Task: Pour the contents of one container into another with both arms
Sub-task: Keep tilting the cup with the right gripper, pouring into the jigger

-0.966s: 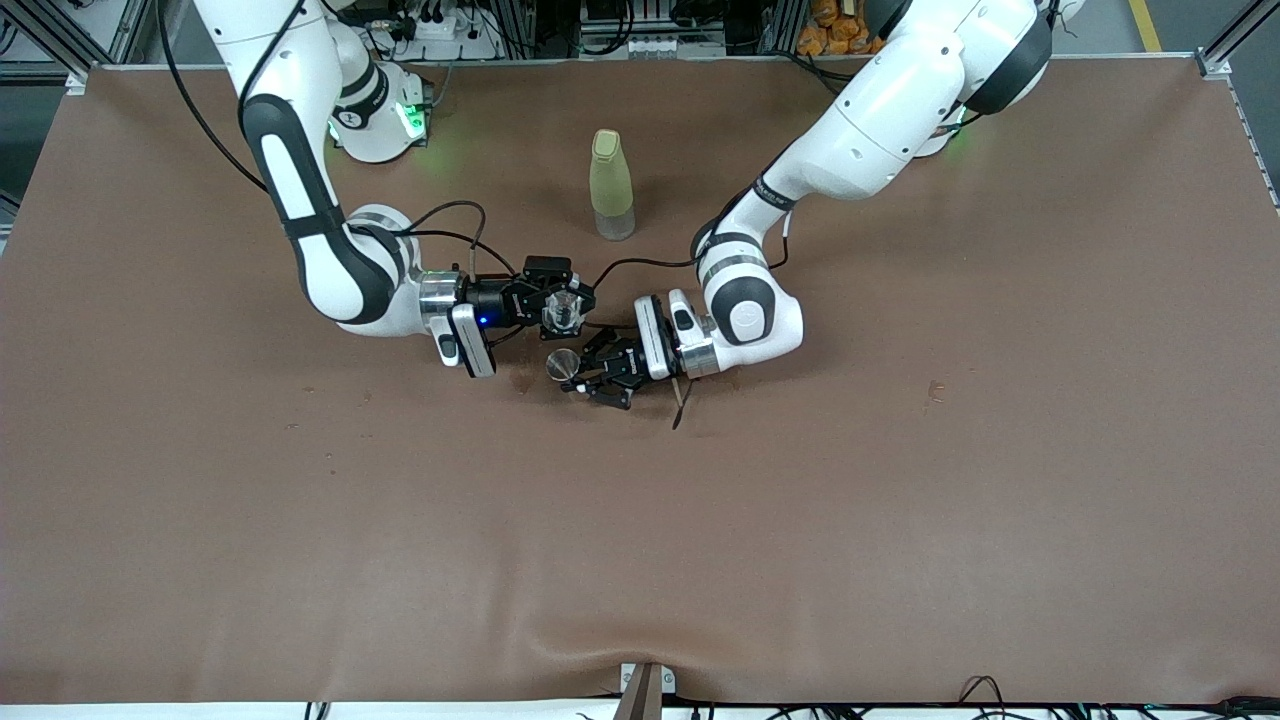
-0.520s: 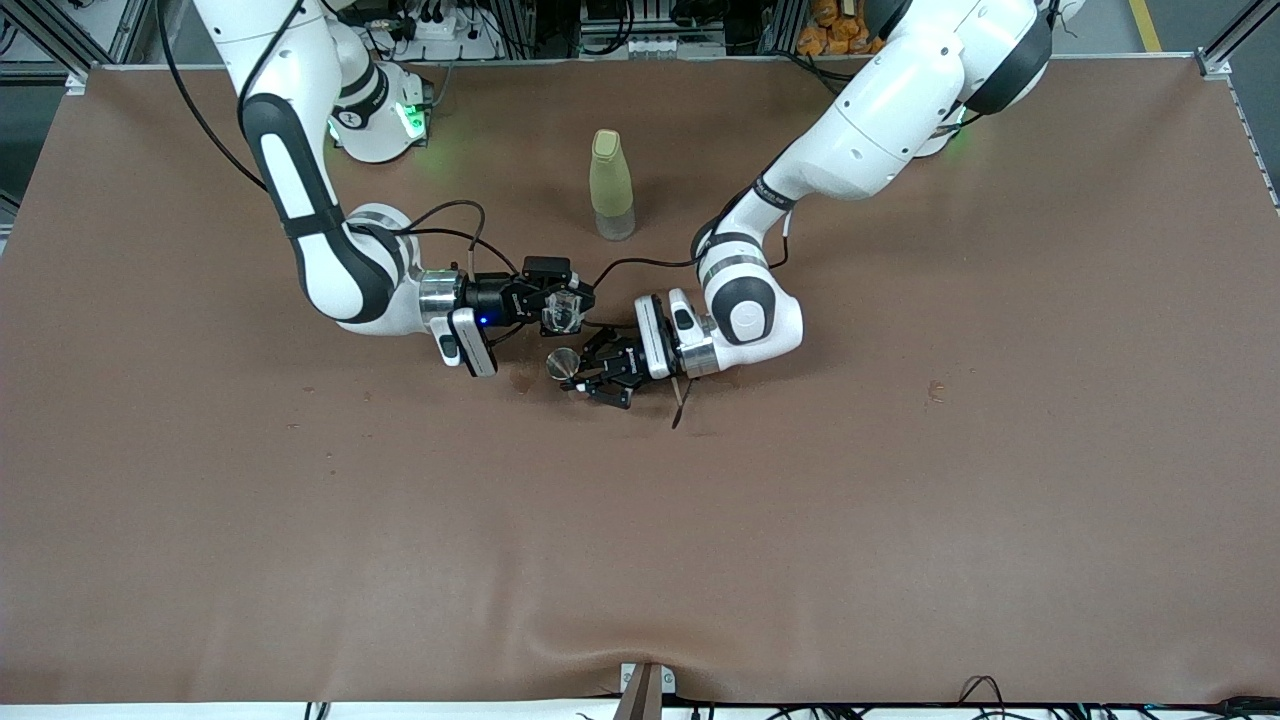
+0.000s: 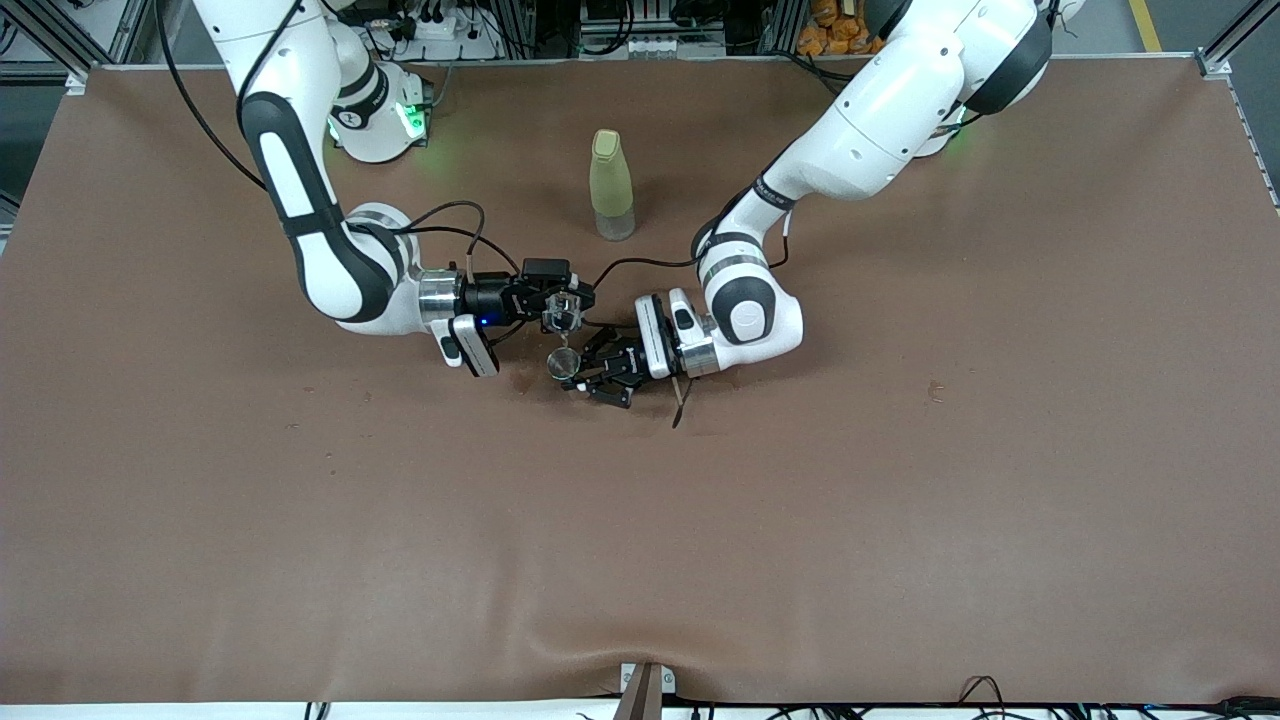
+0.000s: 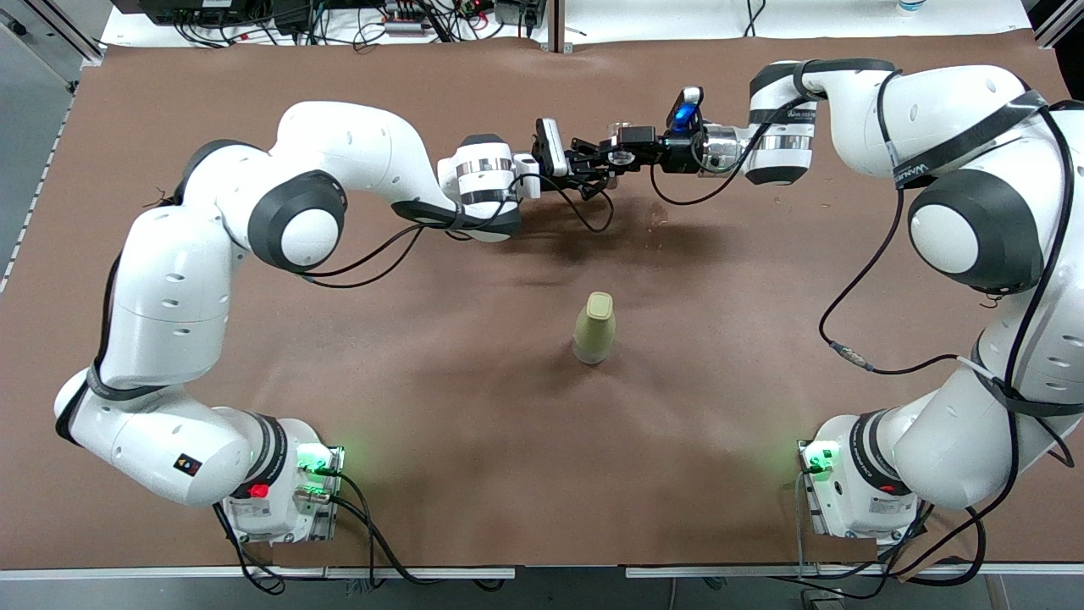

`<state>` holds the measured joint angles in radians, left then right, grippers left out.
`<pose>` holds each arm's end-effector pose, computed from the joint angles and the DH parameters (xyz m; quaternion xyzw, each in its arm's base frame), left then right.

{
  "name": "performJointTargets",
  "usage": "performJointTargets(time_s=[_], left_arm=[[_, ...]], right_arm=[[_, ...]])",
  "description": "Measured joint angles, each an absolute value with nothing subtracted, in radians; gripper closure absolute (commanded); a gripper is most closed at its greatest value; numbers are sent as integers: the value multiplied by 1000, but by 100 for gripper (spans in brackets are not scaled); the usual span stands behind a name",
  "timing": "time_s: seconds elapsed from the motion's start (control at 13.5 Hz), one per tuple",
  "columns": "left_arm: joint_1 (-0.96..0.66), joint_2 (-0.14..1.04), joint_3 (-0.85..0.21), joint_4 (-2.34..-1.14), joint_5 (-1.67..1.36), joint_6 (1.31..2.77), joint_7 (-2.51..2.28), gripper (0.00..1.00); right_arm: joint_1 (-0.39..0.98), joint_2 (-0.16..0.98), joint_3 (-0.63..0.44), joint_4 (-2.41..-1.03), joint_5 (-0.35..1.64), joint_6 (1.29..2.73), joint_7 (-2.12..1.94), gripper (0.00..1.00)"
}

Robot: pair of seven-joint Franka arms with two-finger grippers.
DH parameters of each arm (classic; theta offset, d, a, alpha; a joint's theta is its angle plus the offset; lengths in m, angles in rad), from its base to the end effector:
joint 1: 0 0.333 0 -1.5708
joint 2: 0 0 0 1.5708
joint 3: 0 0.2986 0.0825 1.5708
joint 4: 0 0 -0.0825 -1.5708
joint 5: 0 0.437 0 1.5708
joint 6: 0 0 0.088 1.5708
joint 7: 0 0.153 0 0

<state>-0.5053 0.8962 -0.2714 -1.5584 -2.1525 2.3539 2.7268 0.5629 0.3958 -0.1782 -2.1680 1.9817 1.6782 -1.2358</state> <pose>0.5324 -0.5481 0.0818 0.5815 -0.4890 0.5052 0.4094 0.5098 0.3464 0.1946 -0.6789 -0.0758 -0.0839 0.7255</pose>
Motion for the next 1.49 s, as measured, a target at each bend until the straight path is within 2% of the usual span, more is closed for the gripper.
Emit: performJointTargets(time_s=[1.49], left_arm=[[-465,894,-309,-1603,-2189,2347,2727,100]], right_arm=[[563,390,-182,-2168,1982,1678,-999,100]])
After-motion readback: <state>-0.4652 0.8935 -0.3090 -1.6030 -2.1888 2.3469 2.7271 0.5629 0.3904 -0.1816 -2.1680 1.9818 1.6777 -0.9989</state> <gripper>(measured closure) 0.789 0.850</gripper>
